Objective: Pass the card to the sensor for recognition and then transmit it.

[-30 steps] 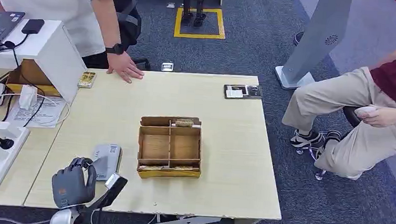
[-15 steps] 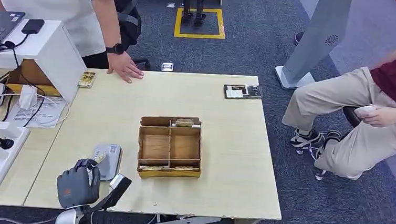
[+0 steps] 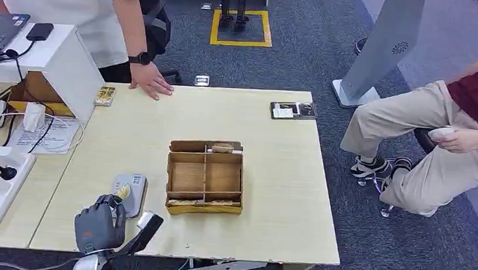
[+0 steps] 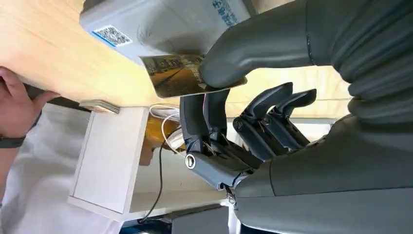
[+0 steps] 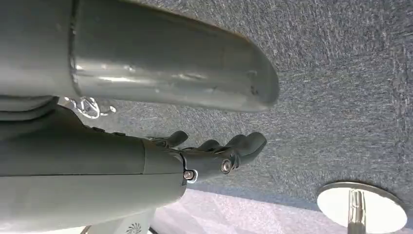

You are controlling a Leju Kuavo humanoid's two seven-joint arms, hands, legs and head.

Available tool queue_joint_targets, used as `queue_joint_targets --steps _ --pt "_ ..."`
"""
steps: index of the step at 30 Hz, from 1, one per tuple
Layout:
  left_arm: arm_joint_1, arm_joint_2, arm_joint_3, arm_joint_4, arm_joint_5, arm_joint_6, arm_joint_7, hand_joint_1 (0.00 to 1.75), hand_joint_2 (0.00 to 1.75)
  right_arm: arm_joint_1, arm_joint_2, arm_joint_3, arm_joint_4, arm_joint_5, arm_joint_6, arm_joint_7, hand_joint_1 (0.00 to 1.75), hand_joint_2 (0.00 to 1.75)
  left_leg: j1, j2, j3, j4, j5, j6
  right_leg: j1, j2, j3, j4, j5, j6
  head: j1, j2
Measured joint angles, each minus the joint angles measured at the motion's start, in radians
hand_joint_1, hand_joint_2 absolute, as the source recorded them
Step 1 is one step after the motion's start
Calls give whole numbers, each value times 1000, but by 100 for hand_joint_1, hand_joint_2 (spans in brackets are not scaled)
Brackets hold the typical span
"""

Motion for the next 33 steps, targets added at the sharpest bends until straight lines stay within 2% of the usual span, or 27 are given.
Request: queue_joint_targets --steps 19,21,25,29,33 --pt "9 3 -34 0 8 1 21 175 175 0 -2 -7 3 0 0 0 0 0 0 0 0 0 0 0 0 0 0 0 0 0 0 0" --pt "12 2 -35 -8 26 1 -7 175 175 0 -2 -7 3 1 0 0 0 0 0 0 0 0 0 0 0 0 0 0 0 0 0 0" --pt "25 -10 -6 -94 91 2 -108 175 175 0 -2 -8 2 11 0 3 0 0 0 0 0 0 0 0 0 0 0 0 0 0 0 0" --pt "38 -11 31 -204 211 2 -120 175 175 0 -2 -9 -1 18 0 10 0 0 0 0 0 0 0 0 0 0 0 0 0 0 0 0" --pt "46 -13 68 -286 279 2 -143 175 175 0 -2 -9 -3 23 0 12 0 0 0 0 0 0 0 0 0 0 0 0 0 0 0 0"
